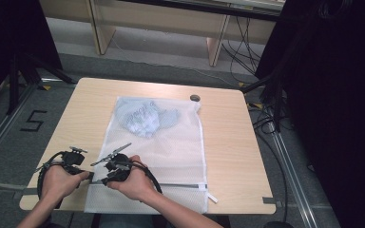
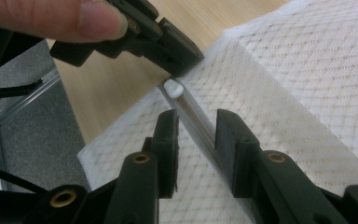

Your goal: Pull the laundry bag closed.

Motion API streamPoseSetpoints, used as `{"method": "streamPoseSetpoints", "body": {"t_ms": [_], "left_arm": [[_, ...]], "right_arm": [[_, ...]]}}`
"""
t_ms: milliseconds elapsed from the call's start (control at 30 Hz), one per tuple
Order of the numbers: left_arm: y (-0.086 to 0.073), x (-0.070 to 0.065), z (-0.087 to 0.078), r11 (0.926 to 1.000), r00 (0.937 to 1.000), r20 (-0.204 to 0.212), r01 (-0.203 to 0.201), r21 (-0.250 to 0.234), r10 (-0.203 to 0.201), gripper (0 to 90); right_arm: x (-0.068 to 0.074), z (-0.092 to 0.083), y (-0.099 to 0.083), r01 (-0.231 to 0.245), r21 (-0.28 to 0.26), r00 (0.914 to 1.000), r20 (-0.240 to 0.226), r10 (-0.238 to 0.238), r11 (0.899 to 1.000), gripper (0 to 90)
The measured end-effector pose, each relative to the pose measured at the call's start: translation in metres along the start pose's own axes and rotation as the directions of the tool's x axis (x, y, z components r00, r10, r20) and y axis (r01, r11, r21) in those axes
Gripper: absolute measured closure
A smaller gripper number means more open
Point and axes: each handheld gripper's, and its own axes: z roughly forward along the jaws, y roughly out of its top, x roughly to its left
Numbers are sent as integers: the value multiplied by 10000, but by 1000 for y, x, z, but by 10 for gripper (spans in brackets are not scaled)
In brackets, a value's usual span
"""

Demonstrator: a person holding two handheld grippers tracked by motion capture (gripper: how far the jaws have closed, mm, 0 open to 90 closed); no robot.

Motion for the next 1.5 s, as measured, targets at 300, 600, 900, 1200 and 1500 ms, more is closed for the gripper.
{"method": "streamPoseSetpoints", "body": {"t_ms": [300,600,900,1200,1500], "left_arm": [[0,0,0,10000,10000,1,-8,5,8,893],[0,0,0,10000,10000,14,16,-36,-16,895],[-1,-1,0,10000,10000,-48,45,-77,-45,896],[0,0,0,10000,10000,-19,1,-24,-1,898],[0,-2,0,10000,9999,-95,-55,-13,54,899]], "right_arm": [[2,11,8,-244,139,9997,-26,244,9996,693],[1,18,13,-456,93,9986,-268,459,9989,688],[0,25,17,-680,202,9965,-464,688,9975,688],[-1,32,18,-760,373,9952,-585,781,9964,725],[1,34,16,-824,350,9932,-801,850,9960,818]]}}
